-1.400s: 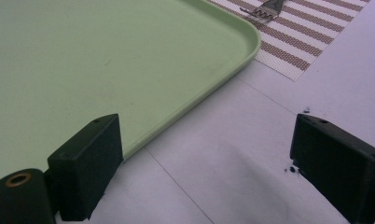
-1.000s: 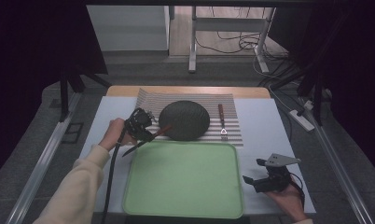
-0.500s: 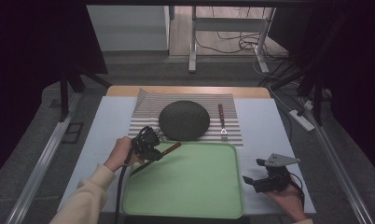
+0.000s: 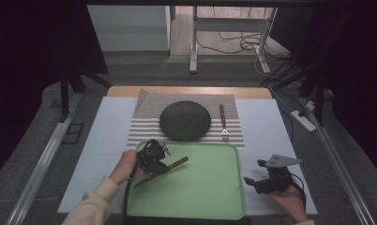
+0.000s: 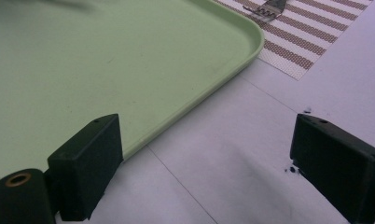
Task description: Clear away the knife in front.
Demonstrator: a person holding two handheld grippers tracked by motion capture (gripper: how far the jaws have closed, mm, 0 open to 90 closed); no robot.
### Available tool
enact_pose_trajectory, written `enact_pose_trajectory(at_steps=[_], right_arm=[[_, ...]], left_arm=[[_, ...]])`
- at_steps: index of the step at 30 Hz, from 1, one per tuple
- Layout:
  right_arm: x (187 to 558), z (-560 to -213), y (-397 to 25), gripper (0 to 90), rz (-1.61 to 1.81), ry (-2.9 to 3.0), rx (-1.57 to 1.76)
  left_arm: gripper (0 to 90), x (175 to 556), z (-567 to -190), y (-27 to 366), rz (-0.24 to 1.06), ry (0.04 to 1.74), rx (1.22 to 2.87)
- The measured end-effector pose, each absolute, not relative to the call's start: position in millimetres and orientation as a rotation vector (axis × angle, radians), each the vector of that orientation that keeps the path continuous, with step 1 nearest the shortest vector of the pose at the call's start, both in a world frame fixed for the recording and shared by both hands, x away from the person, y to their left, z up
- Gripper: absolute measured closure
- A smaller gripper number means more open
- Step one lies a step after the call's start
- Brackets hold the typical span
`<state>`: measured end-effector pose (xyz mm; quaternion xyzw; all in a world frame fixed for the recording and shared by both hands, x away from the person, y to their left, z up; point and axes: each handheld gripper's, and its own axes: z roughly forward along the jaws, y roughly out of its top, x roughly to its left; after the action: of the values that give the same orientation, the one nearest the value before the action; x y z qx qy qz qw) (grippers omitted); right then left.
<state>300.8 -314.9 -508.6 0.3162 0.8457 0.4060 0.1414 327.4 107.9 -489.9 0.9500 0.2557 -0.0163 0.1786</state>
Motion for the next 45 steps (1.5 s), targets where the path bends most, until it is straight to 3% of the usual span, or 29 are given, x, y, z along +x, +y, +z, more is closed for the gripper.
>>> enact_pose_trajectory(at_steps=[4,6,7,9,13,28,45], right_arm=[[300.3,-508.4,-314.9,9.2,1.171,2.441,0.913],[300.3,-508.4,-314.9,9.2,1.171,2.441,0.914],[300.3,-508.3,-314.9,9.2,1.170,2.440,0.914],[300.3,-508.3,-314.9,9.2,1.170,2.439,0.913],[300.0,-508.4,-314.7,9.2,1.170,2.438,0.913],[299.5,-508.2,-314.6,9.2,1.167,2.439,0.906],[299.1,-507.7,-312.4,9.3,1.157,2.445,0.890]], left_arm=[[76.2,322.1,-491.2,109.2,-0.041,0.736,2.647],[63.8,321.7,-489.4,109.6,-0.031,0.739,2.632],[63.9,320.1,-484.0,110.1,0.026,0.736,2.606],[66.9,318.6,-478.2,109.2,0.070,0.713,2.568],[88.8,316.2,-475.7,100.6,0.051,0.663,2.490],[88.9,330.3,-511.2,47.0,-0.002,0.578,2.553],[88.9,356.0,-517.3,85.1,0.102,0.794,2.444]])
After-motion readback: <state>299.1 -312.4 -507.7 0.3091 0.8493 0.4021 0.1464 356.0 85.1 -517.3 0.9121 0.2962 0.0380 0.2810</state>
